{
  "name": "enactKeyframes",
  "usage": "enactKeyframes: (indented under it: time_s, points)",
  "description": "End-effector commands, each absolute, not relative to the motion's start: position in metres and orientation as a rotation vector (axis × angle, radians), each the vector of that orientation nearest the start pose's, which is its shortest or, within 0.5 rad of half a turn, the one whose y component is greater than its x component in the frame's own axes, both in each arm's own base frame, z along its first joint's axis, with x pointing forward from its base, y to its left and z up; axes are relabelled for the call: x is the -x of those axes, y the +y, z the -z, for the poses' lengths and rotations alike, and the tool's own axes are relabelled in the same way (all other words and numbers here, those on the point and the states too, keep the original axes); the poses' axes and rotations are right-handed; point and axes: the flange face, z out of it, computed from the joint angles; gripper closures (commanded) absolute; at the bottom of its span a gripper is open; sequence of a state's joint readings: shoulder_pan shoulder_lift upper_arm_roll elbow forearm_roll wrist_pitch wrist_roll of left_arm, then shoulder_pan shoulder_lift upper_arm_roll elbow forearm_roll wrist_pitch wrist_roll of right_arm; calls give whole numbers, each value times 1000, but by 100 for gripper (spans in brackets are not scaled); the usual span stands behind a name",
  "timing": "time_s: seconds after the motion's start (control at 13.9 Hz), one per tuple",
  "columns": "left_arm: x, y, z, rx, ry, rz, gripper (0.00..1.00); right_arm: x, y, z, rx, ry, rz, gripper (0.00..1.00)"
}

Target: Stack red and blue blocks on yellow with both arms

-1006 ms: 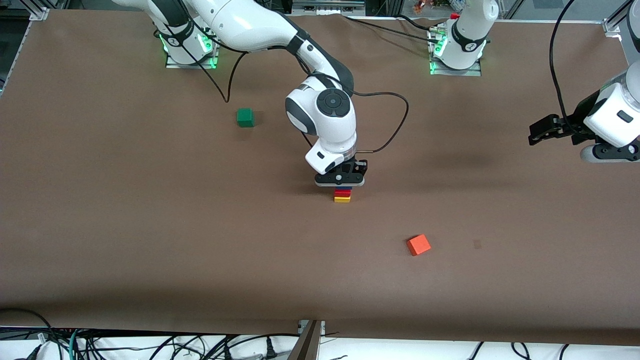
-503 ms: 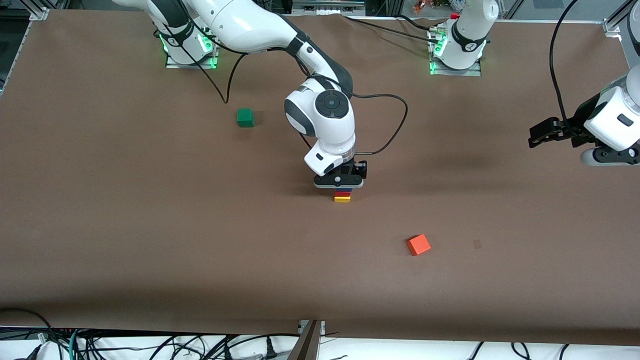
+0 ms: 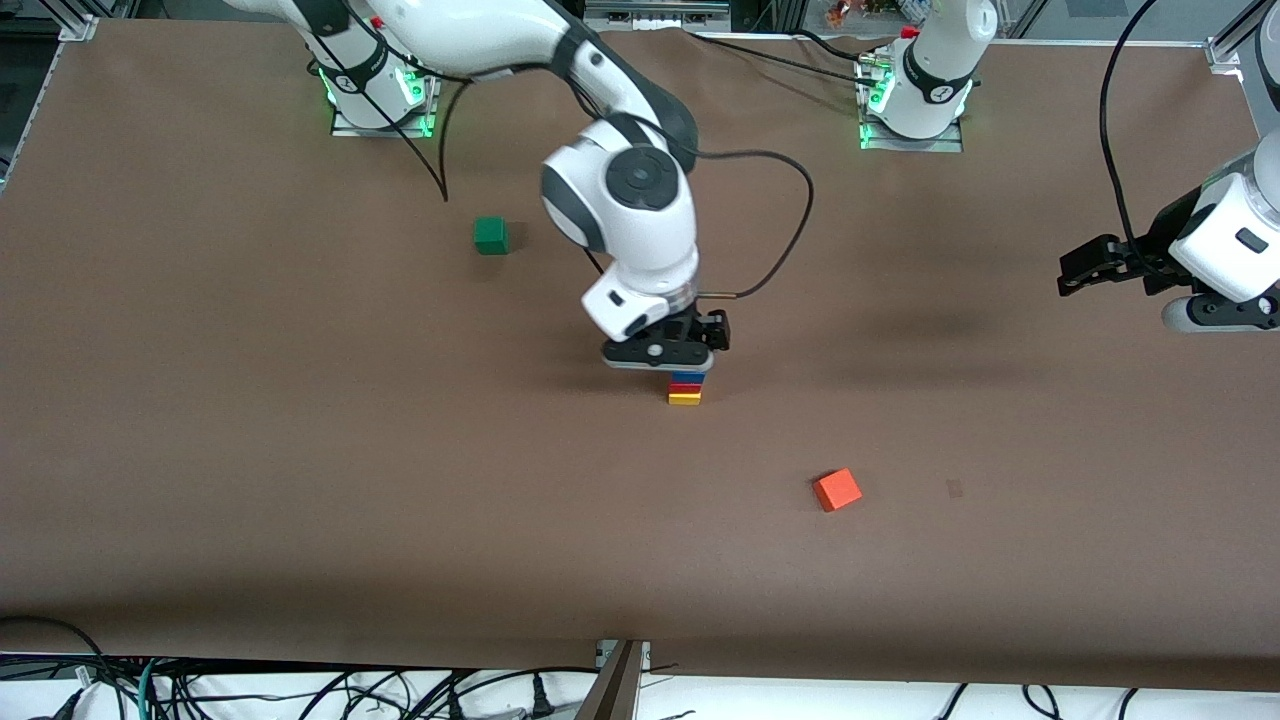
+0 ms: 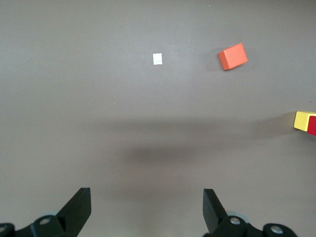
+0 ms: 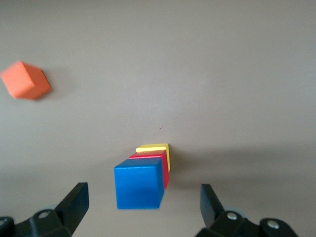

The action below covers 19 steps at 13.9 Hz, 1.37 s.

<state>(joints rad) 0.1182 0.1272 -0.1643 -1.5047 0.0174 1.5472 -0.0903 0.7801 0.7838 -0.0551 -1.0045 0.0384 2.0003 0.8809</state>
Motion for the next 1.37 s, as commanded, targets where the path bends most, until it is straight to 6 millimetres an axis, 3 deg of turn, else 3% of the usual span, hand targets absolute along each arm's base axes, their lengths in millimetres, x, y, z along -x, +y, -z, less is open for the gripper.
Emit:
enactKeyframes:
  time_s: [0.0, 0.14, 0.43, 0.65, 1.01, 1.29]
  points:
    - [-592, -19, -587, 3155, -47, -122, 0, -588, 460, -483, 2983, 303, 95, 0]
    - [-592, -19, -587, 3155, -47, -122, 0, -587, 415, -512, 3042, 161, -45, 0]
    - [-592, -22, -588, 3154, -45, -120, 0, -591, 314, -565, 3038, 35, -159, 0]
    - [-595, -22, -583, 3157, -45, -132, 0, -577, 244, -583, 3041, -43, -174, 0]
    - [-600, -21, -590, 3161, -48, -110, 0, -557, 184, -610, 3046, -60, -182, 0]
    - [-600, -24, -590, 3160, -39, -110, 0, -556, 162, -609, 3066, -121, -170, 0]
